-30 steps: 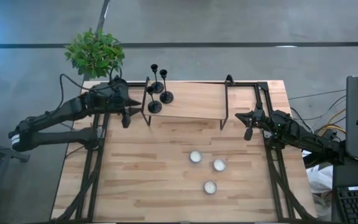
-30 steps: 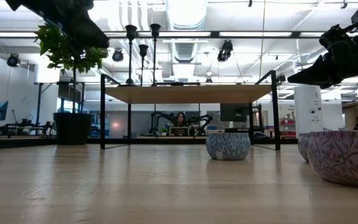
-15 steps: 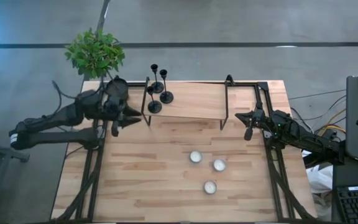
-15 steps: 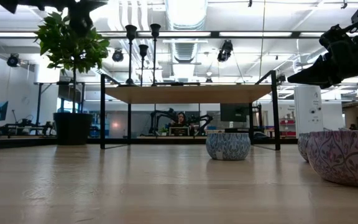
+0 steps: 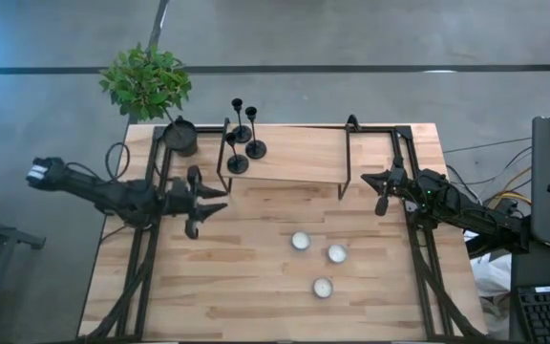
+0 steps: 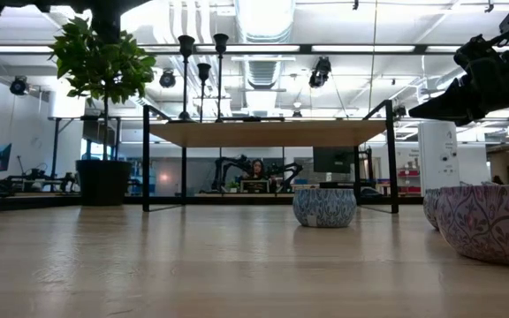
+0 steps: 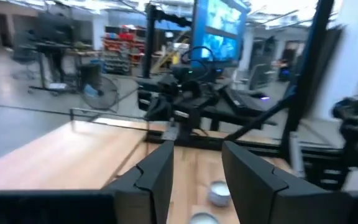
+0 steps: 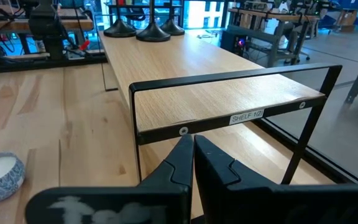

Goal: Pick & Place candle stick holders
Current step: Put the red patterned scented candle on the shelf

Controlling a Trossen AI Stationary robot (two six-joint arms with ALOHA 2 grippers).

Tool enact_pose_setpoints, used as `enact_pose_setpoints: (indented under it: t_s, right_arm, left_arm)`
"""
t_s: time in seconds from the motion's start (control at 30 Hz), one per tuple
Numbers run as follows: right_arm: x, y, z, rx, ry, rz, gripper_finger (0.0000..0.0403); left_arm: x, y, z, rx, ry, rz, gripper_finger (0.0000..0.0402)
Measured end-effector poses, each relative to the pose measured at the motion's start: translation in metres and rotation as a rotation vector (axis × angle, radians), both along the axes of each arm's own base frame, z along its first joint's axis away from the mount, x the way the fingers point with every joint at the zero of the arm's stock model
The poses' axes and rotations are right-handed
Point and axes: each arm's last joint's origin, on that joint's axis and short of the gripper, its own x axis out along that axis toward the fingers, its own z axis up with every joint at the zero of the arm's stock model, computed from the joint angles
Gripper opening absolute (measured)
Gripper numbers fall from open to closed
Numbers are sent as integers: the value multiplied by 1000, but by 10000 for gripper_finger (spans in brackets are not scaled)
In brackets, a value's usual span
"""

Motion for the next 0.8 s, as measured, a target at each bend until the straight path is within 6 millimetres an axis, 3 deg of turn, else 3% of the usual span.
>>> enact_pose_setpoints:
  t_s: [0.43,0.57,0.8]
  right_arm:
    - [0,0,0,0,0,0,8]
    - [0,0,0,0,0,0,8]
    - [0,0,0,0,0,0,8]
  left_arm:
    - [-1,-4,-8,88,53,2,142]
    - [-6,-2,-27,95,76,4,142]
    - [-25,6,-71,96,-55,45,142]
